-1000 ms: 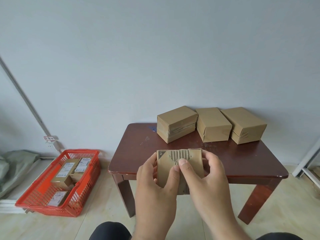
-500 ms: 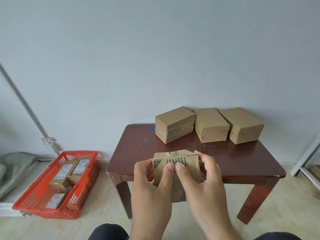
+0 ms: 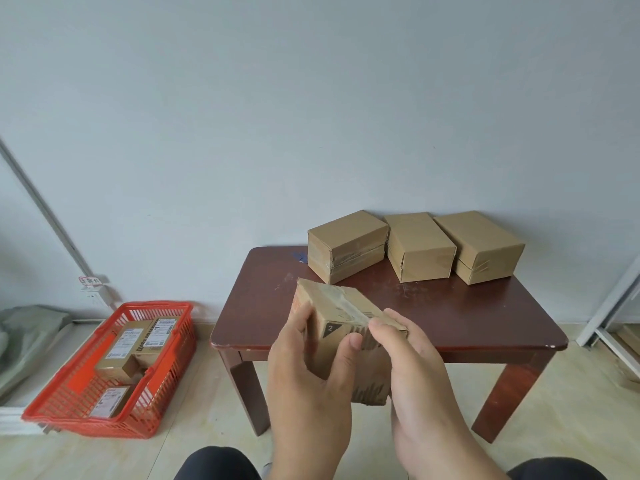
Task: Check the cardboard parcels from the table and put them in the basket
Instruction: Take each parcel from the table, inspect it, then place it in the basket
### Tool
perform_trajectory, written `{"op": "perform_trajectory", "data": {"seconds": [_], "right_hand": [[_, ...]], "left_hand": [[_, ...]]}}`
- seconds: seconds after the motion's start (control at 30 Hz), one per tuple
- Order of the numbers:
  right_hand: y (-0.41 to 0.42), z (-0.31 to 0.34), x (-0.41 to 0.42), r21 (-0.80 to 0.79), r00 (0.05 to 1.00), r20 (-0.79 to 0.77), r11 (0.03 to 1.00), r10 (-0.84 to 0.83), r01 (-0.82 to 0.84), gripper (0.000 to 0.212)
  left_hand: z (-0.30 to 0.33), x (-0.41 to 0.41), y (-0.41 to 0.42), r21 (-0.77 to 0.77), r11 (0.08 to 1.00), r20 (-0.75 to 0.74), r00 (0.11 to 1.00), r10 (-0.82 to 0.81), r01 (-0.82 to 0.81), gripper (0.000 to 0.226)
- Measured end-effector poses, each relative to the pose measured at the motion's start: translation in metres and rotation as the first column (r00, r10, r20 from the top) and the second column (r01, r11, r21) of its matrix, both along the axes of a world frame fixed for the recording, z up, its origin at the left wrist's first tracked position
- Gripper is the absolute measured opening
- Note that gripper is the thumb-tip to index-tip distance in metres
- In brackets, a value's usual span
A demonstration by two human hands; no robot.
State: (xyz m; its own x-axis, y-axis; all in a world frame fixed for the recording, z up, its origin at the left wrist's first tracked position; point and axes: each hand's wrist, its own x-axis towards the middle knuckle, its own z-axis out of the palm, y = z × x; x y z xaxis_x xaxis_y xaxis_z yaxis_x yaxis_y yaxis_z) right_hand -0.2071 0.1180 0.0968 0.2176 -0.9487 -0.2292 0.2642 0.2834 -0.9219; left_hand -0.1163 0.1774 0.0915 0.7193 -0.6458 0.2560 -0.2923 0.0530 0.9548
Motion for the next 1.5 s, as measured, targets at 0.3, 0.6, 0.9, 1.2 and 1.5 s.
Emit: {"op": "perform_trajectory", "data": {"seconds": [0.3, 0.6, 0.9, 1.2, 1.5], "right_hand": [[0.003, 0.004, -0.001, -0.026, 0.997, -0.035, 0.997, 0.067, -0.068, 0.037], [0.008, 0.008, -0.003, -0.148, 0.979, -0.159, 0.977, 0.126, -0.15, 0.049], [0.01, 0.006, -0.005, -0.21, 0.982, -0.182, 0.974, 0.047, -0.085, 0.041], [0.005, 0.002, -0.008, -0.232, 0.972, -0.235, 0.969, 0.03, -0.086, 0.046], [0.0, -0.004, -0.008, -0.278, 0.96, -0.281, 0.958, -0.008, -0.074, 0.038]], "left_hand": [[0.007, 0.01, -0.001, -0.056, 0.973, -0.165, 0.959, -0.231, 0.225, 0.049], [0.023, 0.013, 0.005, 0.101, 0.949, -0.202, 0.94, -0.274, 0.298, 0.054], [0.026, 0.016, 0.005, 0.149, 0.93, -0.176, 0.935, -0.308, 0.335, 0.055], [0.016, 0.023, 0.003, 0.132, 0.94, -0.178, 0.94, -0.29, 0.315, 0.054], [0.014, 0.023, 0.0, 0.134, 0.953, -0.162, 0.955, -0.248, 0.27, 0.052]]}}
